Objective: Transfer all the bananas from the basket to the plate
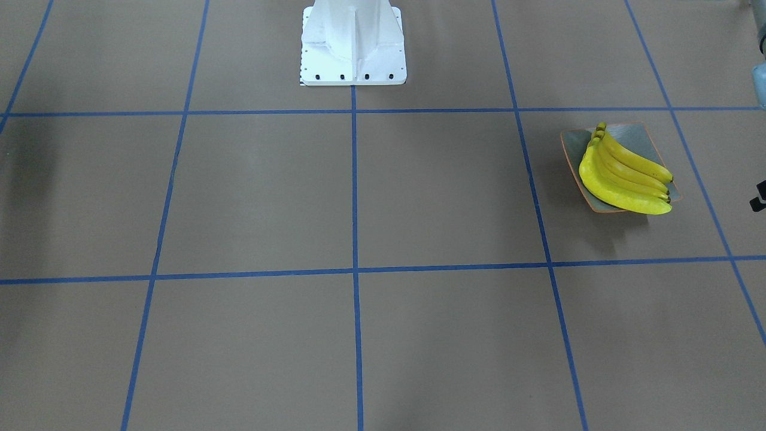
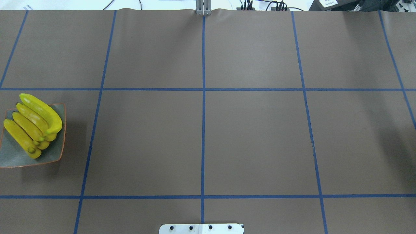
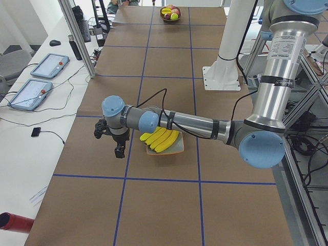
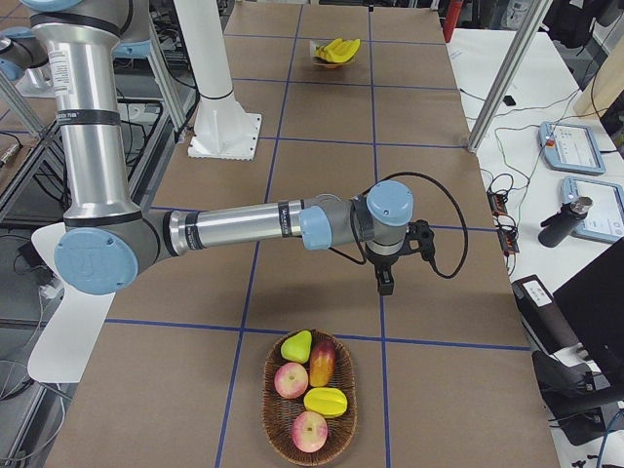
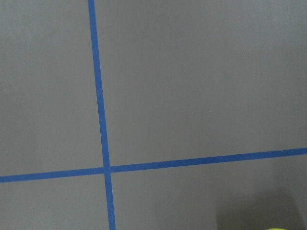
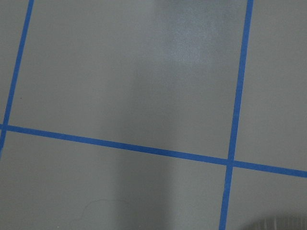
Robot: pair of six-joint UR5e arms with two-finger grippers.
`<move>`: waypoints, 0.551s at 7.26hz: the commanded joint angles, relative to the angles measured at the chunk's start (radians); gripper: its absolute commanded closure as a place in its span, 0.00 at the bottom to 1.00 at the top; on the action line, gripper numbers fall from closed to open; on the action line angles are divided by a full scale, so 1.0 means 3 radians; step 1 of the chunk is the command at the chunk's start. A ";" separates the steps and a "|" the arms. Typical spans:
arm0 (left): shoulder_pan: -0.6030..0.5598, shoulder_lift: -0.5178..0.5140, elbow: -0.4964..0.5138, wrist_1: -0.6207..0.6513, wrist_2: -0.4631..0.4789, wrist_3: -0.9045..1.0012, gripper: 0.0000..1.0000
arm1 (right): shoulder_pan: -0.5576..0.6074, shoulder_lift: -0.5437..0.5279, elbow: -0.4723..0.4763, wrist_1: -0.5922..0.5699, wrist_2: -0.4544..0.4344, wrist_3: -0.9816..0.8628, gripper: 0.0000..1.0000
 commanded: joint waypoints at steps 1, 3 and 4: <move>-0.0020 0.0013 -0.0013 0.0007 -0.0003 0.0000 0.00 | -0.0021 -0.0016 0.0021 -0.0007 -0.0051 -0.0005 0.00; -0.0015 0.0008 -0.0018 -0.0004 -0.0003 0.0000 0.00 | -0.0021 -0.0011 0.0021 -0.0007 -0.0056 -0.0005 0.00; -0.0020 -0.0002 -0.0018 -0.0014 -0.0003 0.0000 0.00 | -0.0011 -0.0005 0.0031 -0.0007 -0.0046 -0.0005 0.00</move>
